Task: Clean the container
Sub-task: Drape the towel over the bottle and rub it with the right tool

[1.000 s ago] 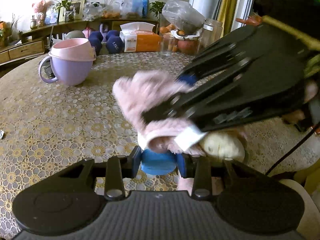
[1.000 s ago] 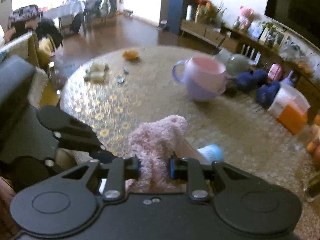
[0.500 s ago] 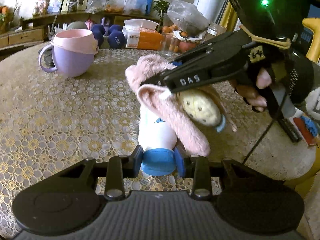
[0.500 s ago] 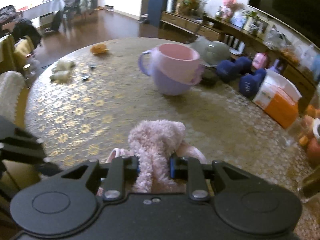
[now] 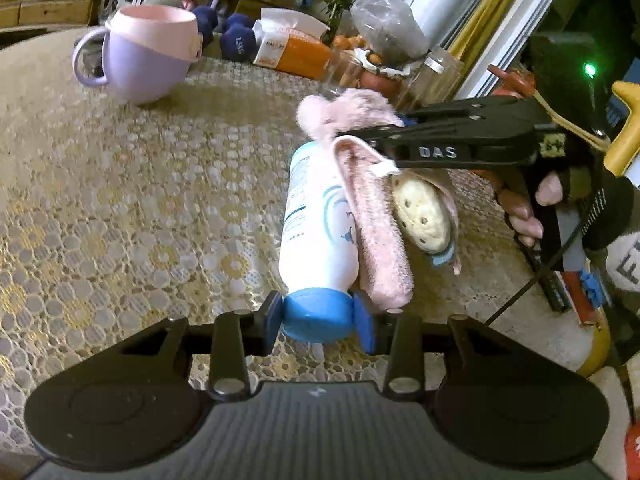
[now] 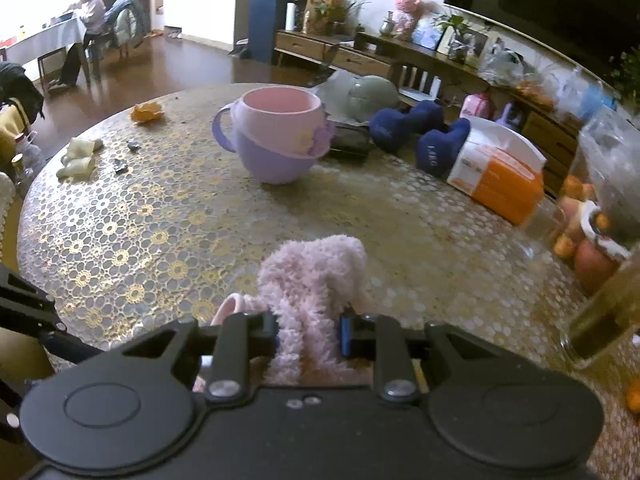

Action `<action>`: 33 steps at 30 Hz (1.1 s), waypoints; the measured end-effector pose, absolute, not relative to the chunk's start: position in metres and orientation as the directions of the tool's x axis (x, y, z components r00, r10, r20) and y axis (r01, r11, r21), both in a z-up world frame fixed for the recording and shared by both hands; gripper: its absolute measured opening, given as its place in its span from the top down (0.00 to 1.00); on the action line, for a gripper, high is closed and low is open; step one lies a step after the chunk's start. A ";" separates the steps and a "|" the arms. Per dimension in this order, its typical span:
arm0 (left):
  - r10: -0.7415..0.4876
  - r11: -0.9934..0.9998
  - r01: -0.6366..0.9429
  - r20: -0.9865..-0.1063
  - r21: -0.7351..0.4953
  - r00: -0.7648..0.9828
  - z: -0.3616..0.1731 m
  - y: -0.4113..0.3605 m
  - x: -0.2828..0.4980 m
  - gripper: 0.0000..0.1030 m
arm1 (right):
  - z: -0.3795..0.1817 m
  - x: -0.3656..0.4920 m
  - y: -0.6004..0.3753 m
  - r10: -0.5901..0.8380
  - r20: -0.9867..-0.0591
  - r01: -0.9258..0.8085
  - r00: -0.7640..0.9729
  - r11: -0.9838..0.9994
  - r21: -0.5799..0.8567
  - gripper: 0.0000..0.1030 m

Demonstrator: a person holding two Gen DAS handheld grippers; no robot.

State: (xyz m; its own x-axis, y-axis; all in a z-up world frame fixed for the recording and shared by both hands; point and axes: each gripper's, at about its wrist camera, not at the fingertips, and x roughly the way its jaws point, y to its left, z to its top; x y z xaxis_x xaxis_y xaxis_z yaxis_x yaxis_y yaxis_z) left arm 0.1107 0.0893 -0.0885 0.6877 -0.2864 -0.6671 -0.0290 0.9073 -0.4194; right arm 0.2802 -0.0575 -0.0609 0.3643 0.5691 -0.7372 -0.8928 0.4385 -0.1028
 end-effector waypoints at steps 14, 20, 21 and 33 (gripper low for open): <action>-0.203 0.949 -0.029 -0.680 -0.314 0.705 -0.089 0.073 0.110 0.63 | -0.049 0.275 -0.114 0.535 -0.734 -0.847 0.419 0.521 -0.103 0.79; -0.163 0.959 -0.032 -0.642 -0.281 0.749 -0.070 0.074 0.106 0.63 | -0.032 0.228 -0.093 0.645 -0.702 -0.925 0.300 0.377 -0.049 0.79; -0.162 0.958 -0.035 -0.639 -0.284 0.752 -0.067 0.076 0.106 0.63 | -0.032 0.220 -0.086 0.658 -0.700 -0.938 0.276 0.345 -0.045 0.79; -0.134 0.954 -0.079 -0.645 -0.290 0.753 -0.061 0.093 0.106 0.63 | -0.037 0.222 -0.031 0.671 -0.716 -0.965 0.195 0.263 -0.017 0.78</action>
State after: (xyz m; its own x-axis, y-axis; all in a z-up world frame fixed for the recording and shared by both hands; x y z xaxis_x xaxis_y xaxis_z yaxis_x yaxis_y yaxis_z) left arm 0.1060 0.0927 -0.0610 0.7527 -0.1342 -0.6445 -0.0785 0.9537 -0.2902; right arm 0.2220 -0.0313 -0.0369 0.1948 0.6707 -0.7157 -0.9648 0.2626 -0.0166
